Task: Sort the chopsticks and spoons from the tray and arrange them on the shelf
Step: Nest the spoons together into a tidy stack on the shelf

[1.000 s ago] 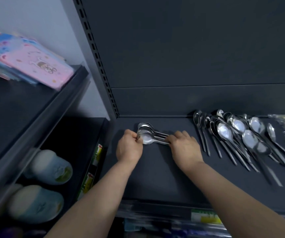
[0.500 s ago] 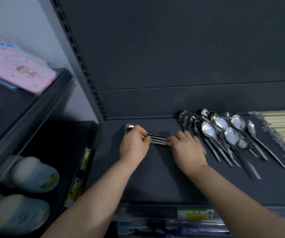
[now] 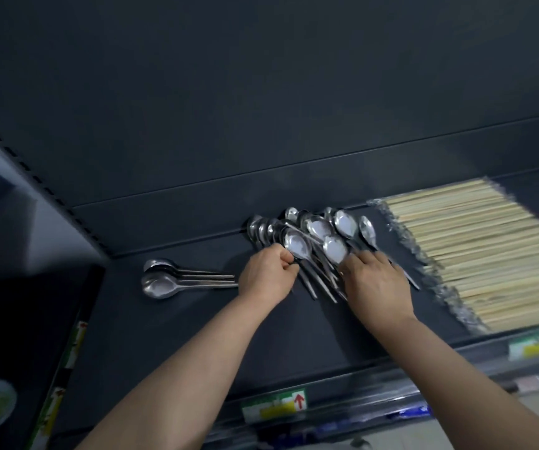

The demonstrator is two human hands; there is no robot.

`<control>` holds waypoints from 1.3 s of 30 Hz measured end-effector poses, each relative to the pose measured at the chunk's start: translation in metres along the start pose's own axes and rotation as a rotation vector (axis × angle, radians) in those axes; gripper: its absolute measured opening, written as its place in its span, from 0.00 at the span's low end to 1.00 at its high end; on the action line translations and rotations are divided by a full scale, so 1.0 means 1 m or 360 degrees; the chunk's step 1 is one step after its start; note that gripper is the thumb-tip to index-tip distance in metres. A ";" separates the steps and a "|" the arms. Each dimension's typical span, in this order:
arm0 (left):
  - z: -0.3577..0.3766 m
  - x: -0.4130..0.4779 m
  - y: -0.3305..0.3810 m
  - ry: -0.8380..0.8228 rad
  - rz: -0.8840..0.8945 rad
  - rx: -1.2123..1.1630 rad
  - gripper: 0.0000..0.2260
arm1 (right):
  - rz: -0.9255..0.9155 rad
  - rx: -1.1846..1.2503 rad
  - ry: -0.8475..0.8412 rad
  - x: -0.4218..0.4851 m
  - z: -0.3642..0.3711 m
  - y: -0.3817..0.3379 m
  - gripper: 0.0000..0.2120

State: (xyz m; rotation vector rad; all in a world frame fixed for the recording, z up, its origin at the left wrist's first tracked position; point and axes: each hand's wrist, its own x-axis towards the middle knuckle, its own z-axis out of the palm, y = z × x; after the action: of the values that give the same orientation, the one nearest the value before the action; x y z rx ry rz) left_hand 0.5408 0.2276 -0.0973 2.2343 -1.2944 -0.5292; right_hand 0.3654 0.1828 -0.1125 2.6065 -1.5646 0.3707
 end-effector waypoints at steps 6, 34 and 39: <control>0.024 0.012 0.038 0.0058 0.0082 0.0128 0.11 | 0.0052 0.0181 -0.0164 -0.001 -0.003 0.032 0.11; 0.012 0.044 0.033 0.0121 -0.0286 0.0174 0.06 | -0.0155 0.0554 -0.0354 0.017 0.001 0.011 0.15; 0.009 0.040 0.025 0.0094 -0.0286 -0.0129 0.07 | -0.0111 0.0592 -0.0324 0.017 -0.005 0.010 0.13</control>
State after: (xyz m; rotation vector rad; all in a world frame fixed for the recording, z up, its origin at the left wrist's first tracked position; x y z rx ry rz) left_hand 0.5376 0.1795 -0.0924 2.2928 -1.0307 -0.5660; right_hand 0.3637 0.1642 -0.1035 3.0584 -1.5886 0.4414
